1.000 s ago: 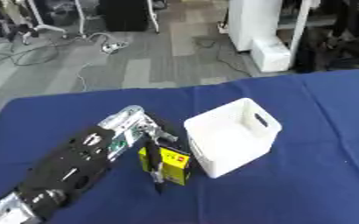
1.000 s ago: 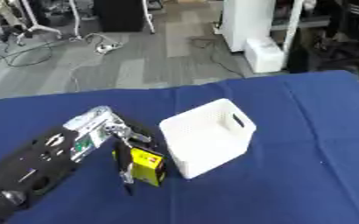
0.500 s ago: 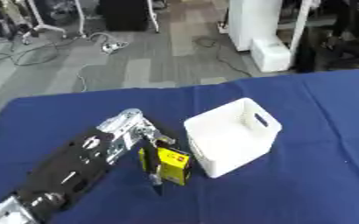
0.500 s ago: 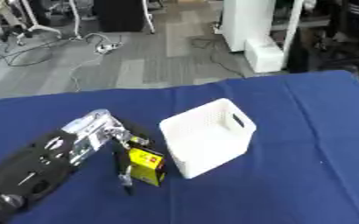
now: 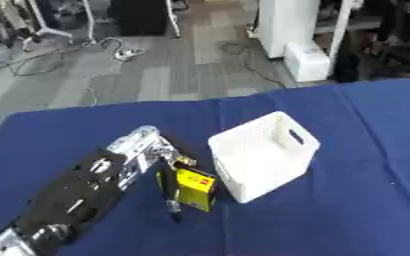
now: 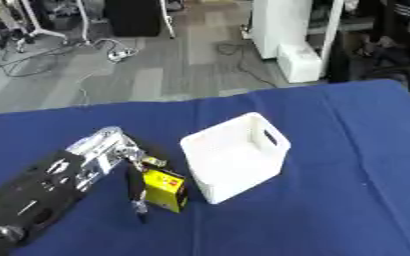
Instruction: Pick up objects on the table and place them in the box.
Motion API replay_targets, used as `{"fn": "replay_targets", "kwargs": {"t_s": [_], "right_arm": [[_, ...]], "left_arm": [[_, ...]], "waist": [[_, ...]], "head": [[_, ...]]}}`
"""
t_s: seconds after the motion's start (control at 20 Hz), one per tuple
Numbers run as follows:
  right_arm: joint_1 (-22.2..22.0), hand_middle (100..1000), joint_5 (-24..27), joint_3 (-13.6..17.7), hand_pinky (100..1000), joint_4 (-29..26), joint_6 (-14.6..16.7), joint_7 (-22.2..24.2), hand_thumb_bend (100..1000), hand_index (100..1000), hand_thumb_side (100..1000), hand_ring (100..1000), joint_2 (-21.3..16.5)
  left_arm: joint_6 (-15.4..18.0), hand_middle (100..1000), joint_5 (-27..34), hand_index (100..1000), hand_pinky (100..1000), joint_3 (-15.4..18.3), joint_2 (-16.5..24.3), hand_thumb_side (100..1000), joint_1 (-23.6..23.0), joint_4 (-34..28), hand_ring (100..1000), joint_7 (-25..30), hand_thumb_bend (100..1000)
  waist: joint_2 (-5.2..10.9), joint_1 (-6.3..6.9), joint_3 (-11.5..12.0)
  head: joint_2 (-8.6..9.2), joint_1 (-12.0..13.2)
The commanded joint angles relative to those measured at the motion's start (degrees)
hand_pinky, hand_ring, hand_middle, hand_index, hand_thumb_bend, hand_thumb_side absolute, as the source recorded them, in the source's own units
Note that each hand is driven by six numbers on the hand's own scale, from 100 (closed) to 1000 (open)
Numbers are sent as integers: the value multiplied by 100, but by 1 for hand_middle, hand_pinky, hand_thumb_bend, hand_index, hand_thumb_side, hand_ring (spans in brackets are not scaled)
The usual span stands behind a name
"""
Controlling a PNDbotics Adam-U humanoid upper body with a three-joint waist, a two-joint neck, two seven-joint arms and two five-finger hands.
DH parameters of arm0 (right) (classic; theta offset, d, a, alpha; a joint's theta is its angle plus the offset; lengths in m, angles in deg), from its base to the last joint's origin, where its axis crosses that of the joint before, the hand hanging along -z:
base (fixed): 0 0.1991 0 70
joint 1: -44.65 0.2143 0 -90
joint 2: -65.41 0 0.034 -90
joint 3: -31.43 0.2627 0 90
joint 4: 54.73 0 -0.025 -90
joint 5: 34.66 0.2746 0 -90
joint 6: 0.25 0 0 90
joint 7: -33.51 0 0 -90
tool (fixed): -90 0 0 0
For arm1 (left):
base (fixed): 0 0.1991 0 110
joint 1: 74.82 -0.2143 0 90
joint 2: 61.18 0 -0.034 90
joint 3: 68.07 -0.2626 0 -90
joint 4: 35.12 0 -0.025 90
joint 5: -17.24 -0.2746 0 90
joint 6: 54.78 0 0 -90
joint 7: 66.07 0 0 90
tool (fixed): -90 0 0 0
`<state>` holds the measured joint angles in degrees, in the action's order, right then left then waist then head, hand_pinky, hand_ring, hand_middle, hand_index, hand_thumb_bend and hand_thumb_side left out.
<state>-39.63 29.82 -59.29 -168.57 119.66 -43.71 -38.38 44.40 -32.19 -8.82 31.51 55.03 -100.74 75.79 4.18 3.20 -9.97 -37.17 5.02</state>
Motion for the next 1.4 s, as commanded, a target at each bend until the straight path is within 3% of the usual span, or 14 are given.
{"fn": "replay_targets", "kwargs": {"t_s": [0.05, 0.15, 0.2, 0.4, 0.75, 0.9, 0.95, 1.0, 1.2, 1.4], "right_arm": [[87, 154, 4, 39, 100, -75, 11, 12, 100, 319, 1000, 218, -133], [87, 154, 3, 38, 100, -75, 11, 13, 100, 319, 1000, 218, -133], [87, 154, 3, 38, 100, -75, 11, 12, 100, 319, 1000, 218, -132], [84, 154, 1, 40, 100, -75, 13, 12, 100, 319, 1000, 218, -130], [79, 154, -4, 41, 100, -75, 15, 8, 100, 319, 1000, 218, -126], [78, 153, -7, 42, 100, -75, 15, 3, 100, 319, 1000, 217, -125], [78, 153, -8, 43, 100, -75, 15, 1, 100, 319, 1000, 217, -124], [79, 153, -8, 43, 100, -75, 15, -1, 100, 319, 1000, 217, -124], [79, 153, -8, 46, 100, -75, 17, -8, 100, 319, 1000, 217, -123], [79, 153, -11, 46, 100, -75, 19, -10, 100, 319, 1000, 217, -122]], "left_arm": [[-25, 874, -53, 884, 608, 125, 82, 383, 71, -105, 768, 11, 713], [-69, 869, -29, 879, 584, 139, 69, 374, 61, -113, 756, 11, 702], [-78, 850, -17, 861, 501, 148, 64, 358, 59, -134, 723, 11, 667], [-71, 806, -39, 816, 417, 219, 74, 342, 52, -297, 676, 11, 599], [196, 731, 253, 734, 383, 360, 102, 337, 7, -502, 619, 11, 553], [291, 632, 421, 620, 308, 441, 127, 308, -10, -562, 556, 11, 506], [314, 639, 483, 628, 312, 473, 136, 310, -20, -579, 559, 11, 508], [326, 597, 528, 544, 275, 496, 145, 273, -28, -587, 523, 11, 484], [332, 519, 673, 442, 208, 592, 160, 247, -52, -574, 448, -96, 447], [481, 509, 662, 385, 194, 634, 164, 221, -70, -562, 442, -493, 503]], "waist": [[27, -33, 4], [26, -33, 4], [26, -34, 4], [25, -35, 10], [25, -36, 15], [25, -36, 17], [26, -36, 17], [26, -36, 17], [26, -37, 16], [25, -37, 17]], "head": [[61, -47], [62, -50], [62, -52], [60, -63], [58, -74], [59, -79], [59, -81], [59, -83], [60, -89], [54, -87]]}}
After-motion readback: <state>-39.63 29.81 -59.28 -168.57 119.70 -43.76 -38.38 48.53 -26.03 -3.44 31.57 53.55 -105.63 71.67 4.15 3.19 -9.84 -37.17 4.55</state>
